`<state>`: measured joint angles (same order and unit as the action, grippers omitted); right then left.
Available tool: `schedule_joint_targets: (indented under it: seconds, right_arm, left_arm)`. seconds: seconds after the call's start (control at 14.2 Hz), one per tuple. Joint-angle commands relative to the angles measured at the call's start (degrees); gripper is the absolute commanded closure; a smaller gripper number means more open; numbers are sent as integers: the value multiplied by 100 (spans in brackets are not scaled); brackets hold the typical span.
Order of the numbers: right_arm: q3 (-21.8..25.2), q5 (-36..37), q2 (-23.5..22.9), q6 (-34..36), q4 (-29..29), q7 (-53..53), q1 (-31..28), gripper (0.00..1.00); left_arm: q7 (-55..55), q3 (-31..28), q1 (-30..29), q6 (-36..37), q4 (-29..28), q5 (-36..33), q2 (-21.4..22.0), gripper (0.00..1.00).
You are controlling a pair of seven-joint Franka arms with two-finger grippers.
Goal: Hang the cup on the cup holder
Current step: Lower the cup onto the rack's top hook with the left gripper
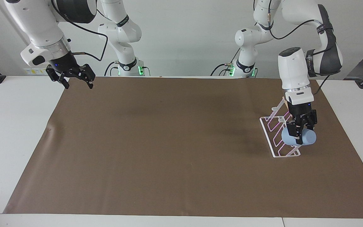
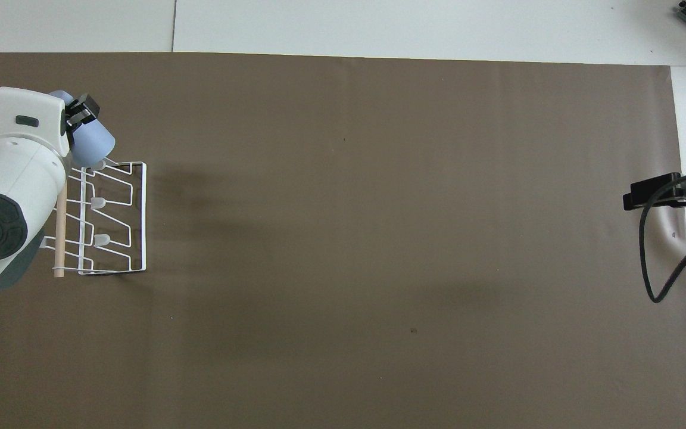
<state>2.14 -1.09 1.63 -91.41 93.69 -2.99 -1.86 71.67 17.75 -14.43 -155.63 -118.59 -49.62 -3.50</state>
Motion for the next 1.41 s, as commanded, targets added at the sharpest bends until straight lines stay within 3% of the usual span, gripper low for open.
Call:
schedule_joint_targets:
  seconds: [0.0,0.99,1.06,1.2,1.34]
  right_arm:
    - [84,100,48,-131,105,-141,45,0]
    - [58,74,57,-78,97,-132,19,0]
    - [58,65,57,-78,97,-132,45,0]
    - [58,57,57,-70,97,-132,45,0]
    - [58,56,57,-69,97,-132,45,0]
  left_arm:
    - [268,26,-87,-143,-270,-215,226,100]
    - [321,26,-130,-266,-420,-320,244,100]
    - [321,35,-139,-266,-428,-329,244,87]
    - [321,35,-148,-266,-411,-329,244,0]
    - [321,35,-148,-266,-376,-329,235,0]
